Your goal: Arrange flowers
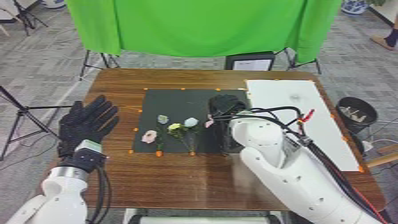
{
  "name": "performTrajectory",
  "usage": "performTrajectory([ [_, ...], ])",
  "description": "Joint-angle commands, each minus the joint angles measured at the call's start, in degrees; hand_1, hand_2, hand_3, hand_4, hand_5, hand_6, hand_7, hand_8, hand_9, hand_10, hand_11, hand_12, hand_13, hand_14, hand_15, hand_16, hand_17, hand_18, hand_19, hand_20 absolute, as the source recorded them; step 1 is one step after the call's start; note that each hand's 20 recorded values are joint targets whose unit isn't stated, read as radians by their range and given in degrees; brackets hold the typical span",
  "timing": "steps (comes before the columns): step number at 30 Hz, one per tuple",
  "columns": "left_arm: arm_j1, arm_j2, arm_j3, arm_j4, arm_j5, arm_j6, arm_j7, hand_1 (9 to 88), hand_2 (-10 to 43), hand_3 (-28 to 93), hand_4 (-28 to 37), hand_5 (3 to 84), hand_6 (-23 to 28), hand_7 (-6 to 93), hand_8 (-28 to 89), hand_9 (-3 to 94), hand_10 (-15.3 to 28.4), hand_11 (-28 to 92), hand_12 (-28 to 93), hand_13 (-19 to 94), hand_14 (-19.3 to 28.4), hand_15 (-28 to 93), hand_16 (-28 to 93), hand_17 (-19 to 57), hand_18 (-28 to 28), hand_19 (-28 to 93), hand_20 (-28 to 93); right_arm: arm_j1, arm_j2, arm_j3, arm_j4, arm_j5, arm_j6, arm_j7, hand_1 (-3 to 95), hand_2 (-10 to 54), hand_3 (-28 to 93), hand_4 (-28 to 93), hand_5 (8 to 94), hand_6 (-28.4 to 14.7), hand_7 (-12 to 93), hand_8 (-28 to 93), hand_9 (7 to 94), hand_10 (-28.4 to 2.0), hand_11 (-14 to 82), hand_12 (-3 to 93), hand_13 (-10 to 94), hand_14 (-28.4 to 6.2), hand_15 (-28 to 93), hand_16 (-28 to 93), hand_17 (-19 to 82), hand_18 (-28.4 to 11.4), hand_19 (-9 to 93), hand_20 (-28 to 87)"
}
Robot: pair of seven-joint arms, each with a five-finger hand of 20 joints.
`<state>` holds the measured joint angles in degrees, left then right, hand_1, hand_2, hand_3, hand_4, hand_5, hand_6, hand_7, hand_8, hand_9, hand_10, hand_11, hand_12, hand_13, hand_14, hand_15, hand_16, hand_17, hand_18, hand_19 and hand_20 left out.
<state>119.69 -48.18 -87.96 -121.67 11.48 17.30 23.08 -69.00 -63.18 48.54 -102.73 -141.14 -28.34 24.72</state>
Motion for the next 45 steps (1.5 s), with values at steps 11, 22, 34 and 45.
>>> performTrajectory([
  [11, -0.2, 0.07, 0.65, 0.00, -0.14, 0.56, 2.06, 25.5, 14.1, 73, -28.3, 47.9, 10.7, 13.4, -7, 38.9, 16.2, 21, 14, 25, 16.4, 36, -6, -6.5, 16.1, 37, 10, -0.1, -1.3, 11.7, -7.9, 13.3, -14.8, 7.7, 45.2, -9.5, 76, -28, 45.6, -5.7, 12, -10, 43.7, -18.5, 5.5, 14.2, 57, -14.1, 50, 20, 28, -23.6, 75, 34],
  [22, -1.0, 0.54, 1.56, 0.15, 0.04, 0.44, 1.78, 25.6, 14.1, 73, -28.3, 47.8, 10.8, 13.5, -7, 38.7, 16.4, 21, 14, 25, 16.3, 36, -6, -6.5, 16.0, 37, 10, 12.4, 7.4, 13.1, 7.1, 19.2, -0.2, 15.8, 34.7, -9.5, 70, -27, 34.8, -10.2, 5, -7, 31.7, -22.2, 3.6, 13.5, 52, -18.7, 56, 19, 28, -25.4, 77, 33],
  [34, -1.1, 1.55, 2.66, -0.38, -0.87, 1.65, 5.03, 25.5, 15.7, 73, -28.3, 48.3, 10.8, 13.8, -7, 39.5, 16.3, 22, 14, 26, 16.6, 37, -6, -6.4, 16.0, 37, 10, 26.0, 9.7, 2.5, 26.8, 19.2, -6.9, 14.3, 34.7, -7.5, 70, -28, 34.2, -9.4, 7, -7, 32.1, -20.8, 5.7, 12.1, 52, -18.0, 62, 17, 28, -25.4, 77, 33],
  [45, -2.9, 0.85, 3.83, -0.62, -0.13, 2.55, 5.72, 25.4, 15.9, 74, -28.3, 49.3, 11.0, 14.6, -7, 40.8, 16.4, 23, 14, 28, 16.5, 38, -6, -6.2, 16.1, 37, 11, 28.4, 10.1, -2.2, 36.7, 20.9, -14.8, 10.5, 36.3, -7.4, 73, -28, 34.3, -7.0, 10, -9, 34.4, -16.8, 7.5, 11.2, 53, -15.8, 57, 16, 29, -24.5, 77, 33],
])
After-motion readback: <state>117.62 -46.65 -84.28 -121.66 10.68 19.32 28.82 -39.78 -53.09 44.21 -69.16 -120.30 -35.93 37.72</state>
